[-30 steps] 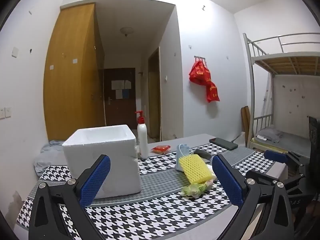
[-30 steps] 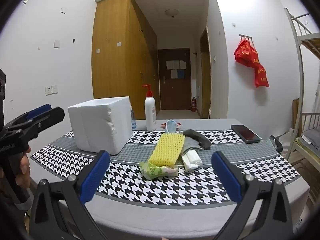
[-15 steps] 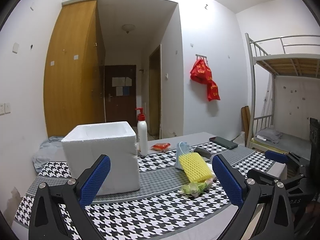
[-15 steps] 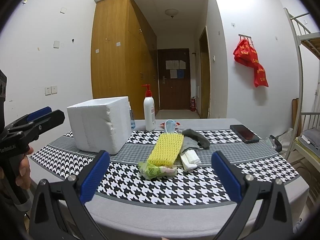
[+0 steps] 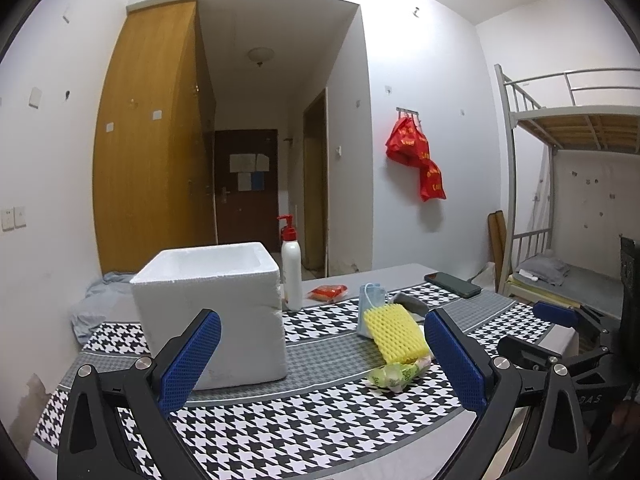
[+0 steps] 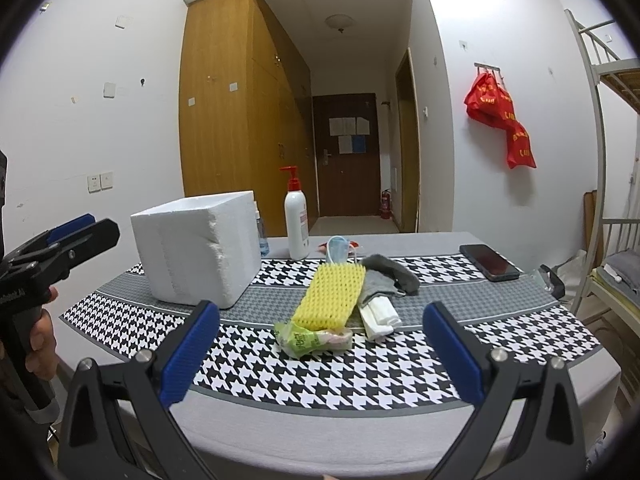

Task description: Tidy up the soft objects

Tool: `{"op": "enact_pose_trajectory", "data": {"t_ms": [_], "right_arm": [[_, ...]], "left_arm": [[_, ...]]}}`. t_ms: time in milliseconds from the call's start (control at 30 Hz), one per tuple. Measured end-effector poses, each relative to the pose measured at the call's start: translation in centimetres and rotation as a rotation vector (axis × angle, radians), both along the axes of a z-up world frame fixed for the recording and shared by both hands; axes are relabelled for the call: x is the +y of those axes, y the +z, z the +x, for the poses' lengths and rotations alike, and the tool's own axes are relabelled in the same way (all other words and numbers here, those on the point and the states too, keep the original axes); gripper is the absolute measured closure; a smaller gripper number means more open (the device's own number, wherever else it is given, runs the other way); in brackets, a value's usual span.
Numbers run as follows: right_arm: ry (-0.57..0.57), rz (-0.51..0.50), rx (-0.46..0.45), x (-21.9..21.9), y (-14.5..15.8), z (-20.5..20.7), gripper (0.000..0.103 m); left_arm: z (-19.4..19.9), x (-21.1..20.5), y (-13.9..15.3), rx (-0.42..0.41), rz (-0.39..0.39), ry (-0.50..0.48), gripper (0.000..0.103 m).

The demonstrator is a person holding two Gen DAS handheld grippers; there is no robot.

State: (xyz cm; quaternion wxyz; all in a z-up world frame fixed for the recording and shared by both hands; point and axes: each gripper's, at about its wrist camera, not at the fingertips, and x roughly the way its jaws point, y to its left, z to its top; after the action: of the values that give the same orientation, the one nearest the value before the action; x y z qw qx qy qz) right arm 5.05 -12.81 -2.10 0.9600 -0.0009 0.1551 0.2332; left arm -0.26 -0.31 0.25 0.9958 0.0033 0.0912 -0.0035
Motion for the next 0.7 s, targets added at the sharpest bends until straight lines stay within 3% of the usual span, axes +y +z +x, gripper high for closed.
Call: {"op": "enact_pose_trajectory", "data": {"t_ms": [700], "right_arm": [[0.001, 0.002, 0.011, -0.02, 0.08, 0.35, 0.0]], "left_arm": [[-0.13, -0.01, 0.09, 0.004, 0.0, 0.003, 0.001]]}}
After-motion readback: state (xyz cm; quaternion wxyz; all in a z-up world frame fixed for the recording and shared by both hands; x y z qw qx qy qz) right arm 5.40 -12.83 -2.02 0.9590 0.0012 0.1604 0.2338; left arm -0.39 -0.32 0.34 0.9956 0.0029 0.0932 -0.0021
